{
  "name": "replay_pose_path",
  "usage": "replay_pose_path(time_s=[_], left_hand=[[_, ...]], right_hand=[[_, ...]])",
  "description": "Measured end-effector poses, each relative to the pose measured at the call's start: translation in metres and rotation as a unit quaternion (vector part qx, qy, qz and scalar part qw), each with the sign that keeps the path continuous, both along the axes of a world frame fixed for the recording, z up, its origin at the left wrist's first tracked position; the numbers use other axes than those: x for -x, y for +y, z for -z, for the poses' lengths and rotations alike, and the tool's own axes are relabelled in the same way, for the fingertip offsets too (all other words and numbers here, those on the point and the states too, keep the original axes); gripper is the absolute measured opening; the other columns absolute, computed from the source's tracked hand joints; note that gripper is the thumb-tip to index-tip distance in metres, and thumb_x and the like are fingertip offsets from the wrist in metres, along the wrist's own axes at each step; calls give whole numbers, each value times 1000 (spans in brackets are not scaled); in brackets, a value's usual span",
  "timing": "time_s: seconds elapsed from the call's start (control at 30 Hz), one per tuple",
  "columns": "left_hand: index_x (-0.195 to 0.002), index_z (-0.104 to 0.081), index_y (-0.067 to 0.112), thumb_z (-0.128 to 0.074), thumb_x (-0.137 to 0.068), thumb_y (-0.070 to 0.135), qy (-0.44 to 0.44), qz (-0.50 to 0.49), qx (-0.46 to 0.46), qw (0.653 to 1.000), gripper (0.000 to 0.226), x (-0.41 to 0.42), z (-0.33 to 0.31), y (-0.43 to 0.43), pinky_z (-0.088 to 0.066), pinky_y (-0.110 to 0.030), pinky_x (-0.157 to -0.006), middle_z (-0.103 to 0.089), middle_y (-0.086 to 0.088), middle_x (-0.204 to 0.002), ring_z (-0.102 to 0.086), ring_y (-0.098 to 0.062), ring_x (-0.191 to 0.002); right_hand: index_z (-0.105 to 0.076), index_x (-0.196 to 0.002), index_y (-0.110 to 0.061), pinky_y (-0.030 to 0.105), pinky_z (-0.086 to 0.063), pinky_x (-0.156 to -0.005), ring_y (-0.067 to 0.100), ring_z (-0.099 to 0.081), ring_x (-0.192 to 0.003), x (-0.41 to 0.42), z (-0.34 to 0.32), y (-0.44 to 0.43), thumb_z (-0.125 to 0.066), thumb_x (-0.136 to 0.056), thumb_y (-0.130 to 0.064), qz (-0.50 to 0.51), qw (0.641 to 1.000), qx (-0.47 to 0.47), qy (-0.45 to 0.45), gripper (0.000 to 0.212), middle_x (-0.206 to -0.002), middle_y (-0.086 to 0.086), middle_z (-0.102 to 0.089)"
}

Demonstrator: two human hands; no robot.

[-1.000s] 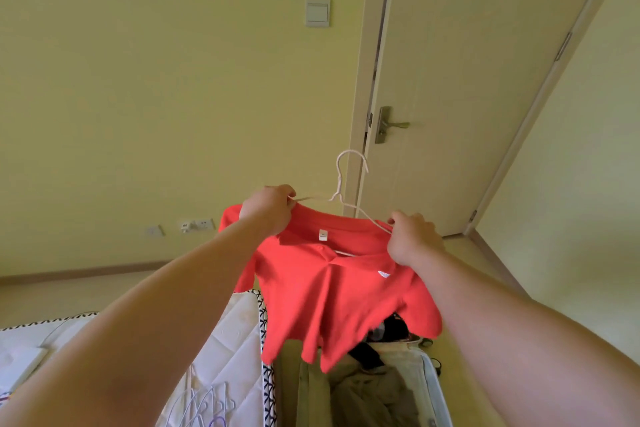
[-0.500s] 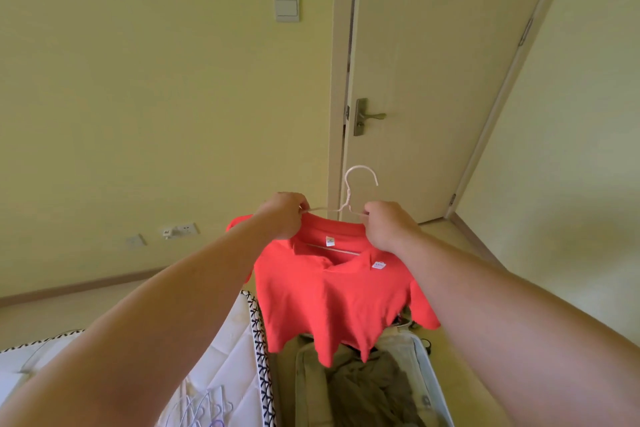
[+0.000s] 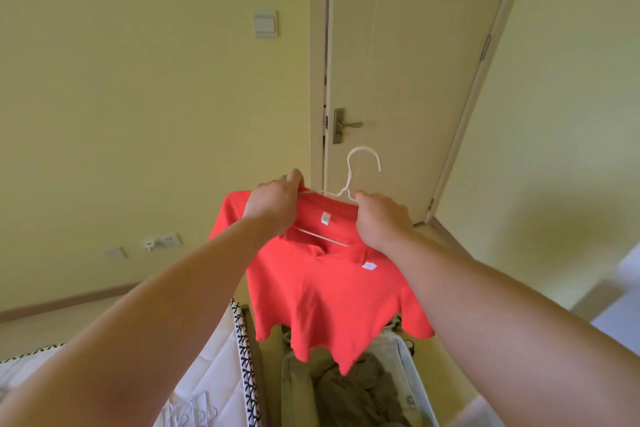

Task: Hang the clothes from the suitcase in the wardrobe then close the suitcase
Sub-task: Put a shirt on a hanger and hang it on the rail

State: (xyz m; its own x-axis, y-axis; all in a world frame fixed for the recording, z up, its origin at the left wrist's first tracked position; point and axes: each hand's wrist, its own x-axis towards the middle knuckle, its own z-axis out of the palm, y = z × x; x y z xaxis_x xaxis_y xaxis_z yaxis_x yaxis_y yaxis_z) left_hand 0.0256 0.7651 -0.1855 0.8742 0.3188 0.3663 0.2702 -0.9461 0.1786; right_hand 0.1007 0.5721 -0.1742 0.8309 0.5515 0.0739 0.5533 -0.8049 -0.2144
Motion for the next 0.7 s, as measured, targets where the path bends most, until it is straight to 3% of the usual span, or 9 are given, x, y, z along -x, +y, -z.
replay_pose_path(time_s=[0.07,0.13,0.23,0.3,0.4,0.57,0.7], left_hand=[[-111,-48,19,-43,-94,8,-26,-12,-7,1000,20,9,-7,-5,-40,-37,-73,-68,-7,-102,-62,-35,-90],[-116,-50,23,-44,-95,11,5,-17,-22,1000,25,18,-17,-13,-41,-38,-77,-70,-6,-107,-61,-34,-95],[-121,-58,24,-51,-90,11,-92,-48,-30,994,35,34,-30,-26,-38,-43,-93,-66,-2,-121,-57,-30,-112],[-122,-61,25,-51,-83,6,-84,-62,-53,993,45,48,-39,-39,-35,-42,-97,-64,1,-126,-54,-27,-117],[-116,-66,23,-49,-75,1,-88,-70,-18,994,49,69,-55,-57,-35,-40,-97,-67,0,-121,-56,-28,-115],[-90,-73,22,-52,-72,0,-136,-92,-13,986,36,106,-92,-90,-37,-34,-82,-71,-1,-98,-61,-30,-96],[-85,-73,20,-52,-70,0,-192,-92,-29,977,32,131,-120,-114,-40,-34,-79,-70,0,-96,-62,-30,-91]], right_hand=[[-59,-115,-13,42,-50,-86,38,-62,-105,7,-12,-2,-41,-89,-5,-16,998,-54,-2,32,-113,15,-61],[-62,-113,-8,40,-50,-88,40,-61,-106,19,-21,-6,-42,-89,-4,-44,997,-54,21,31,-116,20,-57],[-60,-126,-11,46,-50,-94,42,-56,-110,39,-33,-14,-42,-92,-6,-39,996,-79,7,39,-122,17,-48],[-59,-128,-10,47,-48,-98,42,-52,-115,55,-41,-18,-42,-92,-7,-43,996,-81,12,39,-126,18,-44],[-57,-128,-8,46,-45,-98,40,-47,-118,82,-51,-32,-42,-94,-6,-39,993,-110,12,38,-129,17,-42],[-57,-120,-17,43,-50,-85,36,-59,-105,125,-75,-65,-41,-98,-20,-38,975,-220,-2,28,-118,10,-59],[-58,-107,-20,36,-41,-68,32,-57,-83,153,-93,-91,-41,-98,-25,-11,964,-260,-62,20,-101,4,-68]])
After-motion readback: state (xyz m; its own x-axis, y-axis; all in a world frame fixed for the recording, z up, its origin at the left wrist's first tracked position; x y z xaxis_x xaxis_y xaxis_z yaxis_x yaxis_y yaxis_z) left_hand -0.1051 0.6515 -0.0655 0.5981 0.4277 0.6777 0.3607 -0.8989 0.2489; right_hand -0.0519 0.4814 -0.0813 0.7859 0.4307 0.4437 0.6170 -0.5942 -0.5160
